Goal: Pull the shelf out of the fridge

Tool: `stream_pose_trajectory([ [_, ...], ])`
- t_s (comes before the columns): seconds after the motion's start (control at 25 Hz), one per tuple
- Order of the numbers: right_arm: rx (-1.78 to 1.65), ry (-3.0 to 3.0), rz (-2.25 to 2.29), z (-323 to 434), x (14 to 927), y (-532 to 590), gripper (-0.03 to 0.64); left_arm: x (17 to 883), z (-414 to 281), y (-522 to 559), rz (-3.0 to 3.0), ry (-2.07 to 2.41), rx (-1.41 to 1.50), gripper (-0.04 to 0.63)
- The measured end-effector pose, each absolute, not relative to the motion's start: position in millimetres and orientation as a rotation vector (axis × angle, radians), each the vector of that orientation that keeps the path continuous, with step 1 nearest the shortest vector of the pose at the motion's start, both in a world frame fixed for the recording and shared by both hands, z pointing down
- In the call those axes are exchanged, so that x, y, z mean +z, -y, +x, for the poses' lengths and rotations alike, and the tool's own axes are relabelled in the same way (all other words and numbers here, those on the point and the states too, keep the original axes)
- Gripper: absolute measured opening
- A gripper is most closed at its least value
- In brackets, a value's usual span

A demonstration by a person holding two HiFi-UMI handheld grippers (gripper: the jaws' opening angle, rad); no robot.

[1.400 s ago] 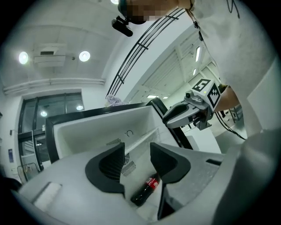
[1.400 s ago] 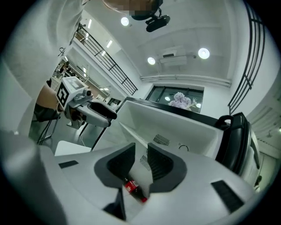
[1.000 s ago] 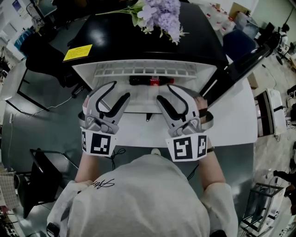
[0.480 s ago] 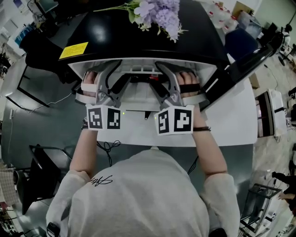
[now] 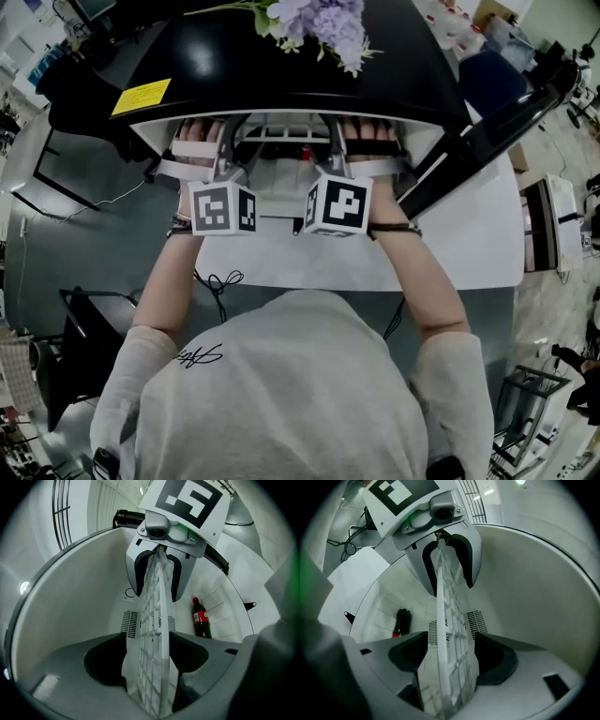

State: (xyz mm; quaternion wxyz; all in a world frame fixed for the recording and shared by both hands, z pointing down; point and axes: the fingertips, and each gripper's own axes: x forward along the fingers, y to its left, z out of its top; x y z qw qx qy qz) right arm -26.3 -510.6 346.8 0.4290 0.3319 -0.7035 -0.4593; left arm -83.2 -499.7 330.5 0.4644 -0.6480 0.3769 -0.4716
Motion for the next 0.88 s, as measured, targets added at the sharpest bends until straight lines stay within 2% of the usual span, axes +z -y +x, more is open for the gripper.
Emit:
stream_pose_trajectory([
  [0.52, -1.086, 1.665, 0.851, -29.3, 360.1, 533.7, 0.282, 340.9, -70.5, 527.8, -1.61, -0.931, -1.155, 0.246],
  [0.56, -1.092, 1.659, 0.843, -29.6, 361.6, 533.0, 0.279, 342.5, -69.3, 527.8, -1.612, -0.932, -1.152, 0.201],
  [0.6, -1.099, 1.656, 0.836, -29.7, 362.4, 532.1, 0.275, 343.7, -68.4, 528.0, -1.614, -0.938, -1.144, 0.097],
  [0.64, -1.112, 1.654, 0.837, -29.8, 361.2, 531.8, 0.262, 344.1, -68.0, 528.3, -1.611, -0.946, -1.136, 0.084],
  [0.72, -1.158, 1.643, 0.875, -29.7, 353.0, 533.5, 0.153, 344.8, -68.0, 528.6, -1.593, -0.955, -1.126, 0.067],
  [0.88, -1.251, 1.586, 0.952, -29.0, 342.4, 537.8, 0.102, 344.3, -68.1, 529.1, -1.594, -0.959, -1.114, 0.054],
])
